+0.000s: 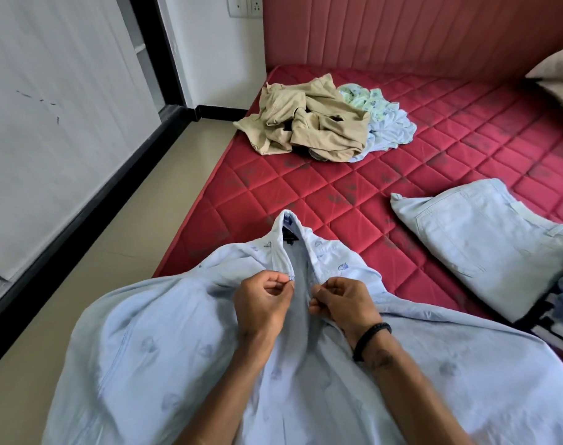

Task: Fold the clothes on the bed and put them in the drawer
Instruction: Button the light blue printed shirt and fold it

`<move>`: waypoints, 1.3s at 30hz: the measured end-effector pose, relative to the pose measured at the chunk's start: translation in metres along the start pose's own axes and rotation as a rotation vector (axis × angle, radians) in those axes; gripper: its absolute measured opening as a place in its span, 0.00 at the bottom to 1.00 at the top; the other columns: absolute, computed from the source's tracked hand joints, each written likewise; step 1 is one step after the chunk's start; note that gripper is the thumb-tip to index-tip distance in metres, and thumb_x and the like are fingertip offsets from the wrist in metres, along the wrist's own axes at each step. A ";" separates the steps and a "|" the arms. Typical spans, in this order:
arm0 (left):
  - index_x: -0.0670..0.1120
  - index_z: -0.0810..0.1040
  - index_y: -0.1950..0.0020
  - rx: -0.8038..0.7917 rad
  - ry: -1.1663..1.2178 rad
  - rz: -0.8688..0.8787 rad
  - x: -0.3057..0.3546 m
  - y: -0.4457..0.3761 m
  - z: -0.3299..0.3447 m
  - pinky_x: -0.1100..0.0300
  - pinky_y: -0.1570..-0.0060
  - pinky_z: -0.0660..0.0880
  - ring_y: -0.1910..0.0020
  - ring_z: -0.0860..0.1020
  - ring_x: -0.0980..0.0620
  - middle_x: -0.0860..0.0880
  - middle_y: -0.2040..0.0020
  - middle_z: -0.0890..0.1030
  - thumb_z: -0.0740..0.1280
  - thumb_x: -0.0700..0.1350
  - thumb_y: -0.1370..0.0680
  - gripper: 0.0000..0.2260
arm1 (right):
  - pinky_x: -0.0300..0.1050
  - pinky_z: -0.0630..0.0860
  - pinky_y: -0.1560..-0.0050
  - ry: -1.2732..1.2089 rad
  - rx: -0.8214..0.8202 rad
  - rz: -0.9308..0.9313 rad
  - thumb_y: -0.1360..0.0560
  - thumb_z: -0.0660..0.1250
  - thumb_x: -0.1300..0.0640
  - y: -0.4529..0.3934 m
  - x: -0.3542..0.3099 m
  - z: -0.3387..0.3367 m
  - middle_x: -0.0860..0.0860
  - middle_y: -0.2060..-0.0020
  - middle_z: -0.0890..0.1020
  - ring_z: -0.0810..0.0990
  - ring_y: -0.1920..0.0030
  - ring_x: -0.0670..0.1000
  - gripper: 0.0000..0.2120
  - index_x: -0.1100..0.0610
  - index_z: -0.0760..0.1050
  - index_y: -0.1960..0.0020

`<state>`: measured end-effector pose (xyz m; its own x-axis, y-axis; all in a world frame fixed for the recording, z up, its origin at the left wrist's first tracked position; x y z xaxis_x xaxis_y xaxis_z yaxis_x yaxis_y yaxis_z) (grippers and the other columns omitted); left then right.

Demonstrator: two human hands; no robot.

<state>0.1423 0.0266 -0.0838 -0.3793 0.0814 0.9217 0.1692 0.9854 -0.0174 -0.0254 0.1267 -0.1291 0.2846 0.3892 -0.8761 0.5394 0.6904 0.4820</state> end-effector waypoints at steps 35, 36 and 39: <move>0.43 0.88 0.51 0.024 0.537 -0.468 -0.052 0.016 0.029 0.64 0.64 0.78 0.69 0.78 0.56 0.47 0.63 0.86 0.75 0.34 0.24 0.06 | 0.41 0.75 0.64 -0.275 -0.221 0.070 0.20 0.65 0.69 -0.005 0.009 0.038 0.56 0.68 0.78 0.77 0.67 0.50 0.08 0.64 0.75 0.57; 0.43 0.88 0.52 0.024 0.540 -0.485 -0.054 0.017 0.030 0.64 0.64 0.77 0.69 0.78 0.55 0.46 0.63 0.85 0.75 0.34 0.24 0.06 | 0.41 0.74 0.64 -0.266 -0.213 0.060 0.20 0.65 0.69 -0.005 0.010 0.037 0.56 0.68 0.78 0.76 0.67 0.50 0.08 0.64 0.75 0.57; 0.43 0.87 0.54 0.009 0.574 -0.553 -0.056 0.020 0.034 0.65 0.67 0.76 0.70 0.76 0.56 0.47 0.65 0.83 0.74 0.33 0.24 0.06 | 0.46 0.70 0.63 -0.209 -0.168 0.016 0.21 0.68 0.67 -0.008 0.011 0.033 0.56 0.69 0.79 0.75 0.67 0.53 0.09 0.62 0.77 0.60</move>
<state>0.1364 0.0464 -0.1492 0.1226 -0.5067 0.8534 0.0852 0.8621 0.4996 -0.0003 0.1055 -0.1430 0.4591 0.2790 -0.8434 0.3989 0.7836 0.4763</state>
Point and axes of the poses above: each hand's wrist, its own y-axis away from the middle knuckle, its own z-axis out of the palm, x = y × z, the point moved 10 cm from there along -y, towards the middle knuckle
